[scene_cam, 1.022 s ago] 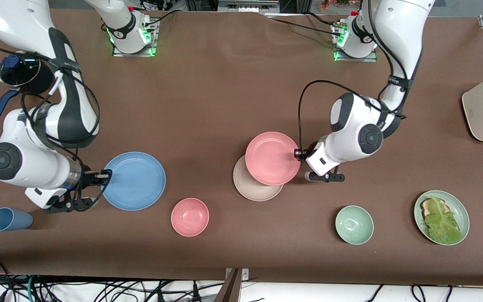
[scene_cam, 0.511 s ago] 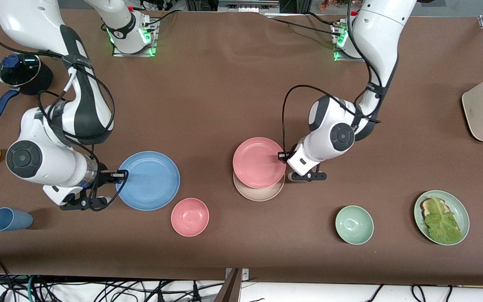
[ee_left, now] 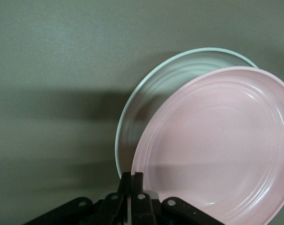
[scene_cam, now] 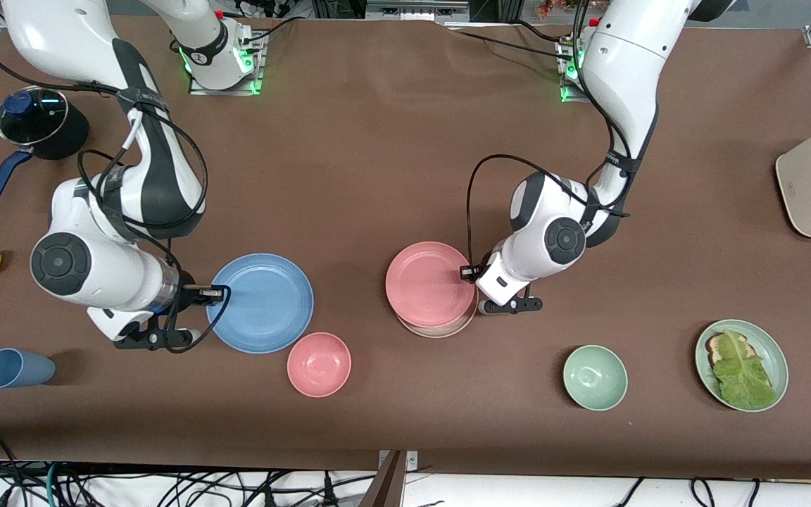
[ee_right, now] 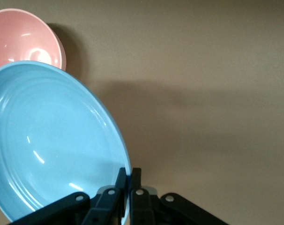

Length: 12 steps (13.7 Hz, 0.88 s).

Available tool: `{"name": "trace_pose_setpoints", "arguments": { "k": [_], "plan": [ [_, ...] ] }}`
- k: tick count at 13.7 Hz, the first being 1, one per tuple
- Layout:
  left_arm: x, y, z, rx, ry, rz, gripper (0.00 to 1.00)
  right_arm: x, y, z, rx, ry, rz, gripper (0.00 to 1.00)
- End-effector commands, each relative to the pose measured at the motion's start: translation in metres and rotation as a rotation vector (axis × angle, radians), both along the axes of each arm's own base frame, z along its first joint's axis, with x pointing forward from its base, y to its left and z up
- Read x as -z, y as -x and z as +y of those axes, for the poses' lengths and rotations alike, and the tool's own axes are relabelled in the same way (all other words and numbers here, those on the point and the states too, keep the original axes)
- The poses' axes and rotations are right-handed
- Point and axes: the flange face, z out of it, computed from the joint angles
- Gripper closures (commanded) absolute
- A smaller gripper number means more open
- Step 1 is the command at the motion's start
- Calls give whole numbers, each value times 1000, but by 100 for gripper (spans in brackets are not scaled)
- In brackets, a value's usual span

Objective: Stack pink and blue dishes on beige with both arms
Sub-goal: 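Release the pink plate onto beige while the right gripper lifts the blue plate, then place the blue plate onto the pink plate while the left gripper withdraws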

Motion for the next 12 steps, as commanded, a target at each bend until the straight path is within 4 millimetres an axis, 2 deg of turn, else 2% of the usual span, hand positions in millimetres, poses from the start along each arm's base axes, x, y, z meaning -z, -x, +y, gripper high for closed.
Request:
{"name": "trace_pose_setpoints", "arguments": {
  "k": [1,2,4,6,7,8,10,12],
  "plan": [
    [1,-10,-1,-18,20,-12,81,-8,0,10,30,-13,7,100],
    [2,-11,0,-18,20,-16,64,-7,0,12,39,-12,9,100],
    [1,-12,1,-16,21,-18,38,-8,1,13,51,-13,8,100],
    [-9,-15,3,-19,27,-29,35,-8,4,23,67,-23,18,100],
    [-29,-19,2,-25,42,-50,34,-8,5,29,92,-32,22,100],
    [-48,-21,3,-26,52,-60,27,-8,8,41,110,-33,25,100],
    [-81,-22,21,-20,57,-15,0,-9,17,69,154,-29,29,100],
    [-115,-20,40,-9,57,23,0,-8,33,116,217,-15,34,100]
  ]
}}
